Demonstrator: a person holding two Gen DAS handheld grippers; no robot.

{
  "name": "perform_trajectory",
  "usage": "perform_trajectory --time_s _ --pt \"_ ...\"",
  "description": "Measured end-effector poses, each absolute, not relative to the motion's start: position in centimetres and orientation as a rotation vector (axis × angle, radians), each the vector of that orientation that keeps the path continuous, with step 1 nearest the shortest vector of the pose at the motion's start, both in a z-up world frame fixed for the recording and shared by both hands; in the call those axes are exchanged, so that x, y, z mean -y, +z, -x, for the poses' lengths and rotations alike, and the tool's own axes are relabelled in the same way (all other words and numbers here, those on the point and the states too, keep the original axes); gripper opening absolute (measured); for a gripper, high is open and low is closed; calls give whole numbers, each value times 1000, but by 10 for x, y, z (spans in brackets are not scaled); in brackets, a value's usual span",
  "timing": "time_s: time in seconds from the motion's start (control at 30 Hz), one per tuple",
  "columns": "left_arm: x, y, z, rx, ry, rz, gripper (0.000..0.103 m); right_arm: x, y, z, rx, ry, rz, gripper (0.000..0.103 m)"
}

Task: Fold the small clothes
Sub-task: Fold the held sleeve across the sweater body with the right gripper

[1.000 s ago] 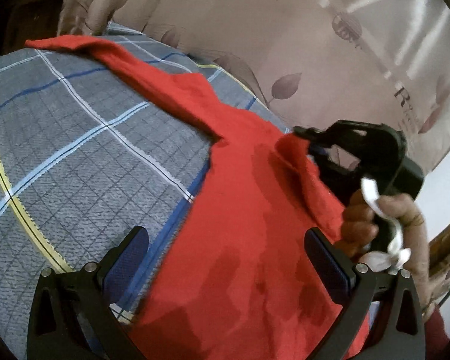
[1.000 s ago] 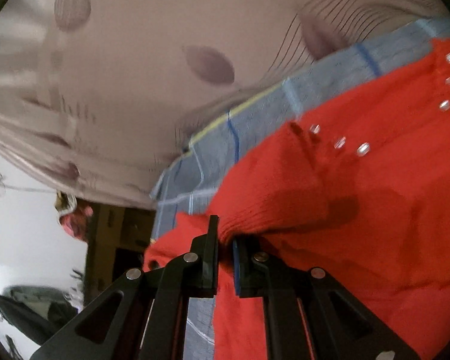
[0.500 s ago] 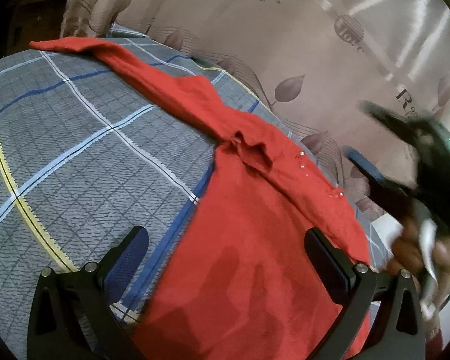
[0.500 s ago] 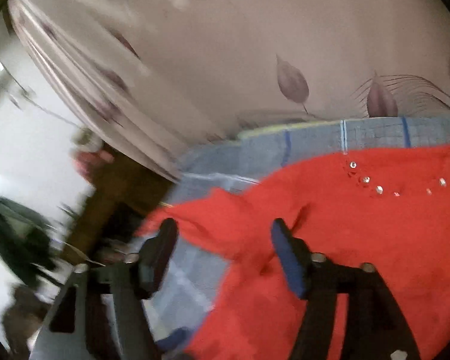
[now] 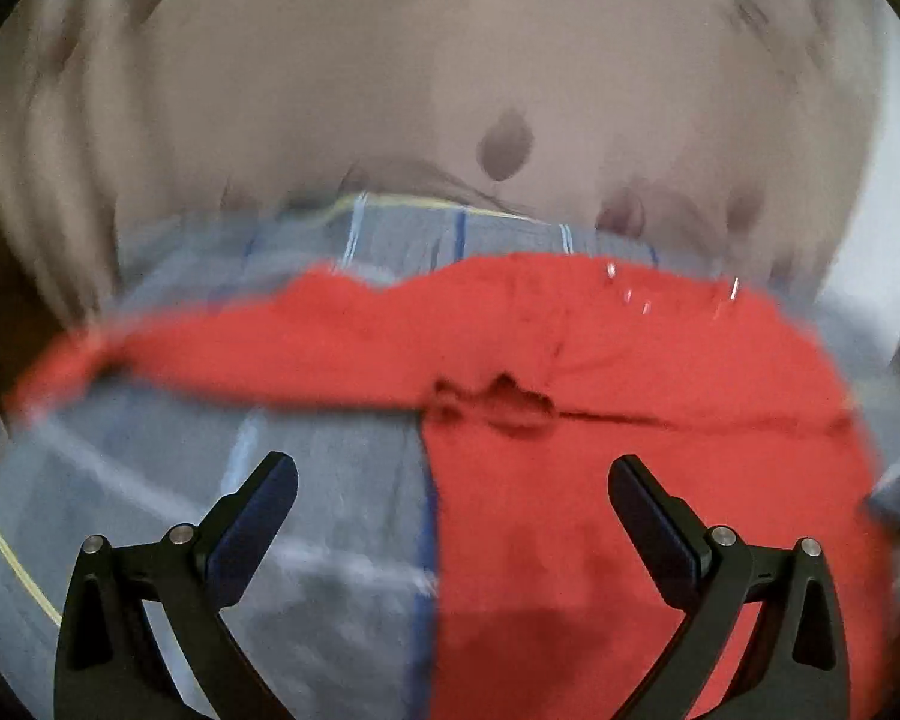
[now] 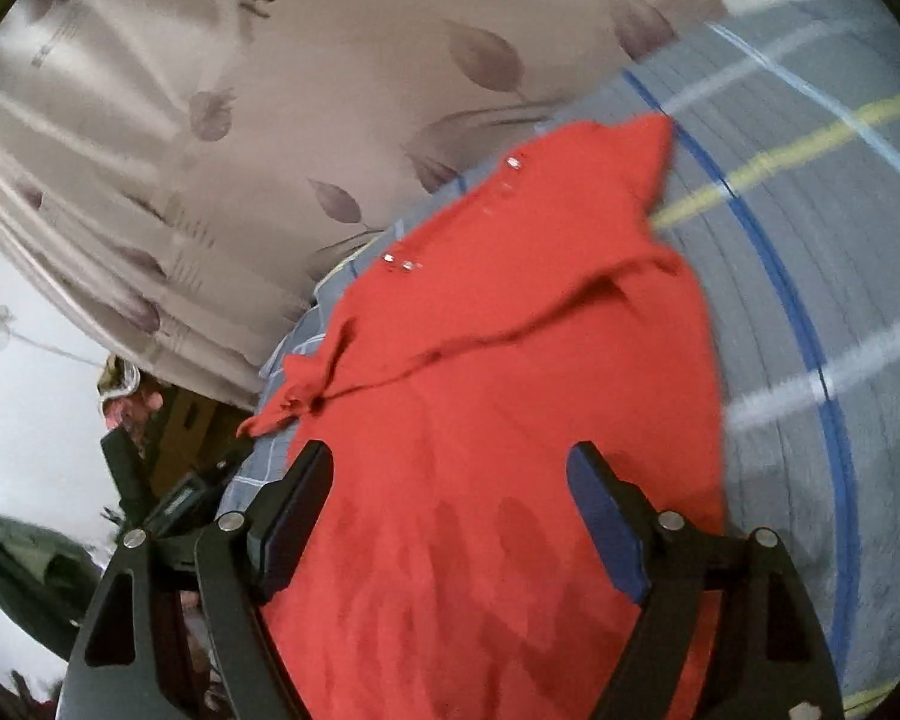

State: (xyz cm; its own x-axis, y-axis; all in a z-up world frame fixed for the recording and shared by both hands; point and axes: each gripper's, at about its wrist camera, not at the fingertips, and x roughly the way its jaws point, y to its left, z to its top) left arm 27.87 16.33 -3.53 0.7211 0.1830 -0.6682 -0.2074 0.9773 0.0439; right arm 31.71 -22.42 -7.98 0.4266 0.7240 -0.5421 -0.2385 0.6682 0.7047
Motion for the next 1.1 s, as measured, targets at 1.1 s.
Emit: perform_trajectory --time_s 1.1 --pt "-265 -65 -234 -757 399 277 103 241 -76 -312 -873 574 -659 83"
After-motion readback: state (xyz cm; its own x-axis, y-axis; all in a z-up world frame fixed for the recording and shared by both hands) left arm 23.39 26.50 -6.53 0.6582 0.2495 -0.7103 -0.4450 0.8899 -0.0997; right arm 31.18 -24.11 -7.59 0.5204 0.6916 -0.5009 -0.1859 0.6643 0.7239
